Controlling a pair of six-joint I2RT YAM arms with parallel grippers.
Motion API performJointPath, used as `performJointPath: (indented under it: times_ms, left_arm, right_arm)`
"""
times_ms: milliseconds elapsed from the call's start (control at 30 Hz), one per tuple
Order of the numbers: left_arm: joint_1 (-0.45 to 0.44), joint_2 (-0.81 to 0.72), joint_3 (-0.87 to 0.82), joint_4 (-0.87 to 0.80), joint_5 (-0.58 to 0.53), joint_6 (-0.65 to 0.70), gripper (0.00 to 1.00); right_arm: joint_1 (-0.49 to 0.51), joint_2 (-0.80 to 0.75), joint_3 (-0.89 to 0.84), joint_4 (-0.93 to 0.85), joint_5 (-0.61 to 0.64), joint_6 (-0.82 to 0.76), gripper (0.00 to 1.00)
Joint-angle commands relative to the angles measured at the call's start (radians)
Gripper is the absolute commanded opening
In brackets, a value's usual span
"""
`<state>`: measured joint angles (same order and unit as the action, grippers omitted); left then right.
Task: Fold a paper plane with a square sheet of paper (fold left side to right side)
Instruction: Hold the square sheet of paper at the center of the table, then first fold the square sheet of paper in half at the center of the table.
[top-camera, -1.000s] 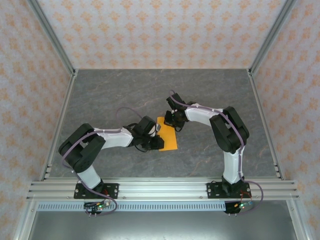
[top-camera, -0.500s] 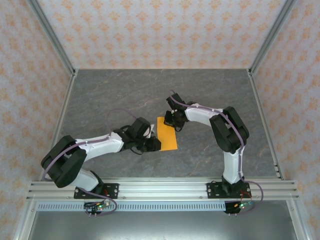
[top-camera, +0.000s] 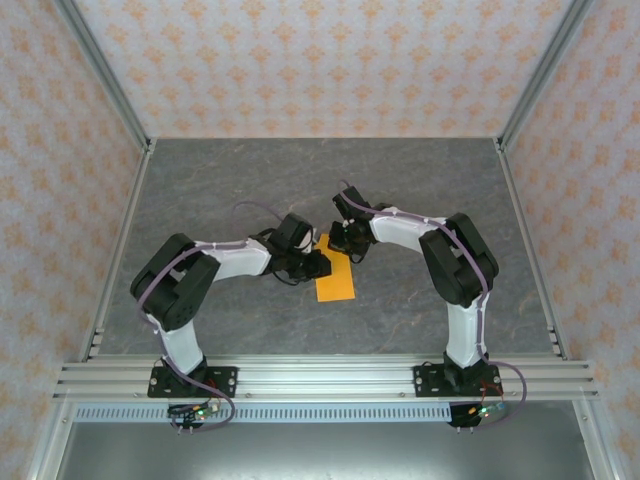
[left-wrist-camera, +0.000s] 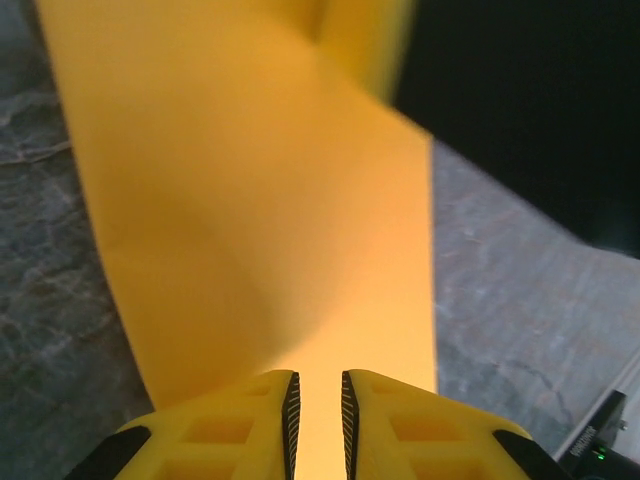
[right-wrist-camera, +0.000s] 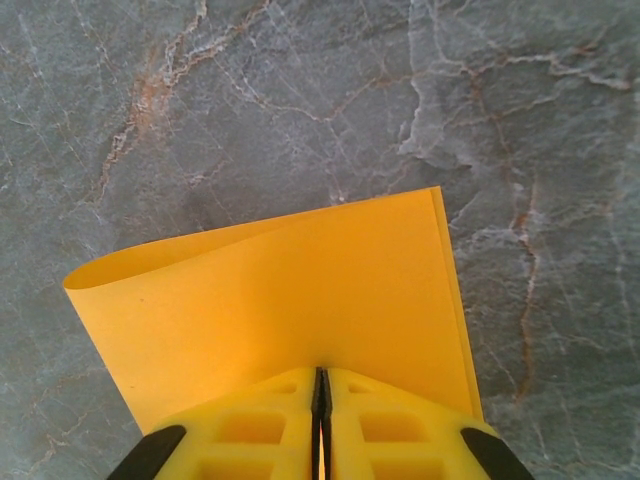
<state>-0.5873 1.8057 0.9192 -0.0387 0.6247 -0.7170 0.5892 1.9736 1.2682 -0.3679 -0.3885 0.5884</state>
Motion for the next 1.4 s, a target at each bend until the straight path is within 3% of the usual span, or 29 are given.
performJointPath:
  times_ms: [0,300,600,867,1367]
  left_arm:
    - [-0.002,0.0,0.005,0.039,0.006,-0.016,0.22]
    - [-0.008,0.006,-0.052,0.057,-0.02,-0.038,0.21]
    - [-0.026,0.011,-0.033,0.039,-0.035,-0.038,0.21]
    - [-0.029,0.004,-0.016,0.014,-0.048,-0.033,0.21]
    - [-0.002,0.046,0.115,-0.07,-0.076,-0.002,0.22]
  right_arm:
    - [0.009,-0.027,-0.027,-0.014,0.053,-0.015,0.12]
    - [0.01,-0.228,-0.041,-0.057,0.126,-0.048,0.19]
    - [0.094,-0.431,-0.345,0.02,0.042,0.109,0.13]
    - [0.159,-0.342,-0.44,0.072,0.06,0.186,0.11]
    - [0.159,-0.278,-0.463,-0.054,0.133,0.165,0.11]
